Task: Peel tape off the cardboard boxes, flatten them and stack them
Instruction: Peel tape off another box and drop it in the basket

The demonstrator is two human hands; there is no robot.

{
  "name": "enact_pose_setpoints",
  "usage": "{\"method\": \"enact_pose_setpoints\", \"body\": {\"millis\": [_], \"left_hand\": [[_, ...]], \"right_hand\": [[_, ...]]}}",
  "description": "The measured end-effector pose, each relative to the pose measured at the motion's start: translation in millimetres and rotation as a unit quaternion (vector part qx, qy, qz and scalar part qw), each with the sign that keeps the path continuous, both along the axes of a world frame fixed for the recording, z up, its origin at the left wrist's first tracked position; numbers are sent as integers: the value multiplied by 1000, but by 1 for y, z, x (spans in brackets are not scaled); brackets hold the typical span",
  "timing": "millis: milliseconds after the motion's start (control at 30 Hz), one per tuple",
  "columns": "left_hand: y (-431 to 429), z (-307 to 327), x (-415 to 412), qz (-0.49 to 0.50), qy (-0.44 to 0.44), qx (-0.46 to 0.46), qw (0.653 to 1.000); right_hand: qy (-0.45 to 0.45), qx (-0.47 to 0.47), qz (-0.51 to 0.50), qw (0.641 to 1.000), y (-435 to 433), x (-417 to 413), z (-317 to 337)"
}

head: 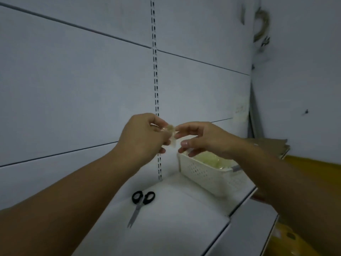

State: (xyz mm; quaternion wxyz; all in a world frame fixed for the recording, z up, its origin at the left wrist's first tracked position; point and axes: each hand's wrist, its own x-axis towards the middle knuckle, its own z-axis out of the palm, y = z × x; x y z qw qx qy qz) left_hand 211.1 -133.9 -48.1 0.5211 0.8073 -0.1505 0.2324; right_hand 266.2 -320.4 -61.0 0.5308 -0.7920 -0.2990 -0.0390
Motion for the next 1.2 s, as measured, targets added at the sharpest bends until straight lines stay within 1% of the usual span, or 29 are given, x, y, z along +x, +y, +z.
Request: {"method": "enact_pose_setpoints", "body": {"millis": [67,100,200,267,300,367,400,467,533,567,600,667,733,800,867,900,967,1033,1100,1167,1200], "left_hand": [[-15,-2,21,41,-51,26,998],[-23,-6,35,54,-53,55,996],[-54,-22,78,53,2,123,991],[-80,-34,104,26,14,134,991],[-94,-39,116,22,2,134,991],[-122,-48,144,38,-34,156,986],[-136,-54,159,43,-48,173,983],[-156,-66,189,37,-31,227,973],[-165,-81,215,-8,56,282,958],[-166,-87,224,-31,109,294,949],[-165,-93,233,-40,156,296,941],[-164,-96,242,-42,217,290,931],[-165,-93,248,-69,254,274,925],[-169,-90,249,-74,256,306,914],[-167,-91,249,-53,229,315,920],[-164,-92,249,-45,218,309,925],[-158,-96,250,-38,213,264,940],[-157,-98,250,-40,213,207,954],[-159,-97,249,-36,201,126,971],[-162,-95,245,-10,174,40,984],[-162,-95,242,13,153,20,988]], "right_hand": [[19,-26,-47,998,-45,28,1],[20,-33,-83,996,-68,43,0],[20,-50,-183,982,-127,88,-8],[29,-48,-208,977,-152,112,-16],[33,-54,-212,975,-161,123,-22],[20,-88,-210,974,-168,140,-33],[-1,-118,-206,971,-168,146,-37],[-58,-236,-179,953,-164,154,-46],[-79,-368,-132,917,-161,159,-56],[-67,-415,-102,902,-161,162,-61],[-49,-441,-74,893,-162,165,-66],[-38,-458,-36,888,-164,175,-76],[-44,-472,-27,880,-164,185,-81],[-46,-486,-24,872,-163,191,-80],[-45,-468,-28,882,-162,196,-79],[-47,-451,-35,891,-163,196,-80],[-69,-419,-60,904,-166,193,-81],[-140,-388,-91,906,-169,188,-83],[-215,-333,-106,912,-171,185,-84],[-236,-299,-107,918,-169,183,-81],[-233,-300,-105,919,-166,184,-78]]}}
